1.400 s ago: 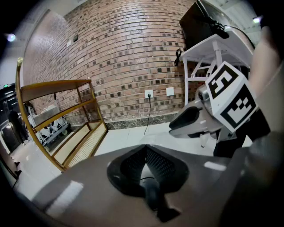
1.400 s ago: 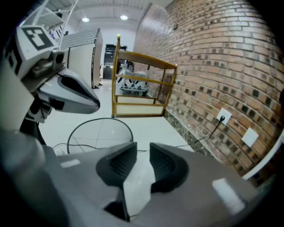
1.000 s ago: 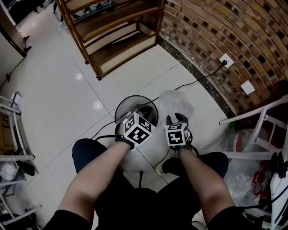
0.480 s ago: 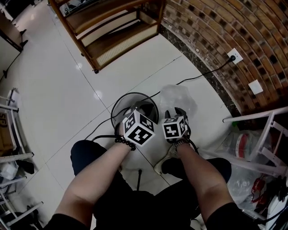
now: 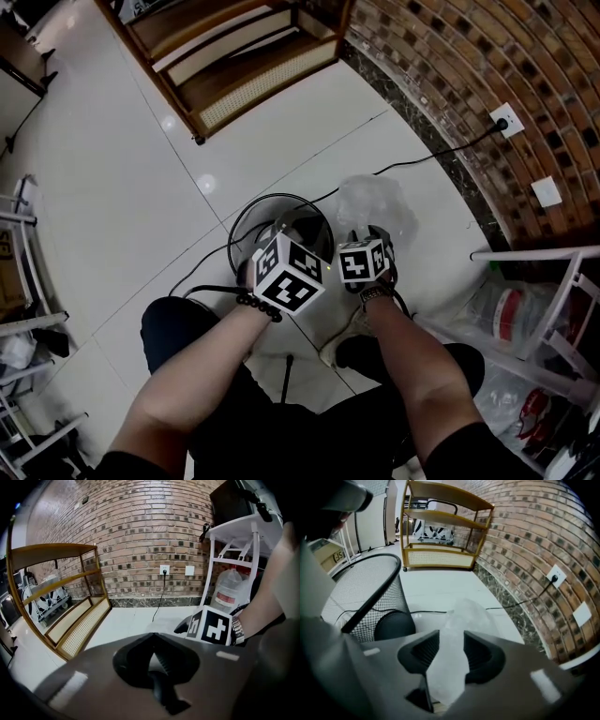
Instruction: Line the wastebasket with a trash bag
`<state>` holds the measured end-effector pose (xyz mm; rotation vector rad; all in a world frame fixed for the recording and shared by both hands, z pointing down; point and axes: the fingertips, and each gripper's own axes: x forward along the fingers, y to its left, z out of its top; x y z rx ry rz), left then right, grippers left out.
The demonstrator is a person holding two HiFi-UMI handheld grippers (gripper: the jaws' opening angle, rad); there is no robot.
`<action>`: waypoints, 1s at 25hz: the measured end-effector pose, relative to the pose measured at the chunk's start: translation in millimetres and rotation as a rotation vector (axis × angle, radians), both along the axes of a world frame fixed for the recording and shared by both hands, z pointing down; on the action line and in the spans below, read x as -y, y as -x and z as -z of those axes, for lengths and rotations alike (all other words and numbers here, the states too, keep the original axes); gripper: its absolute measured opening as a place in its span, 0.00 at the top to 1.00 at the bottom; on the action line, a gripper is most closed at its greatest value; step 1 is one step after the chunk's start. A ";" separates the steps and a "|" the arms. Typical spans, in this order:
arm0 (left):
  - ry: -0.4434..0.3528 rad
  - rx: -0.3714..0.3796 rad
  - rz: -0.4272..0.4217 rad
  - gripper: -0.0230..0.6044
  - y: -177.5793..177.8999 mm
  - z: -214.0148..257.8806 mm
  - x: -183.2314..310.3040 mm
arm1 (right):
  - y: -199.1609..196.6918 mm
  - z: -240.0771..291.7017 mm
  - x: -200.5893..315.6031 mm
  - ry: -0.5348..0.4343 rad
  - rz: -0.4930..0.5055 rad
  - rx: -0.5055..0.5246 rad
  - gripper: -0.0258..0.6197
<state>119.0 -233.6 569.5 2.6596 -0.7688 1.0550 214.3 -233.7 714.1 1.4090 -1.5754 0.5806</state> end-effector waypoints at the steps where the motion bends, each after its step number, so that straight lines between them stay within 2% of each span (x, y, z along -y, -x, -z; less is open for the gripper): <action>1: -0.001 0.001 0.001 0.96 0.7 -0.2 0.0 | -0.9 -3.5 -0.5 0.012 -0.003 -0.004 0.71; 4: -0.002 0.007 0.006 0.96 3.6 -2.2 0.5 | -7.0 -8.4 -1.4 0.036 -0.027 -0.024 0.72; 9: -0.005 0.020 0.007 0.96 6.6 -3.8 0.3 | -20.2 -2.7 -3.8 0.031 -0.074 -0.052 0.95; 19: -0.026 0.032 -0.022 0.96 1.4 -4.4 -5.3 | -39.4 40.8 -16.8 -0.038 -0.111 -0.053 0.96; 25: -0.033 0.013 -0.029 0.96 2.2 0.8 -9.6 | -51.9 79.3 -27.3 -0.087 -0.128 -0.063 0.96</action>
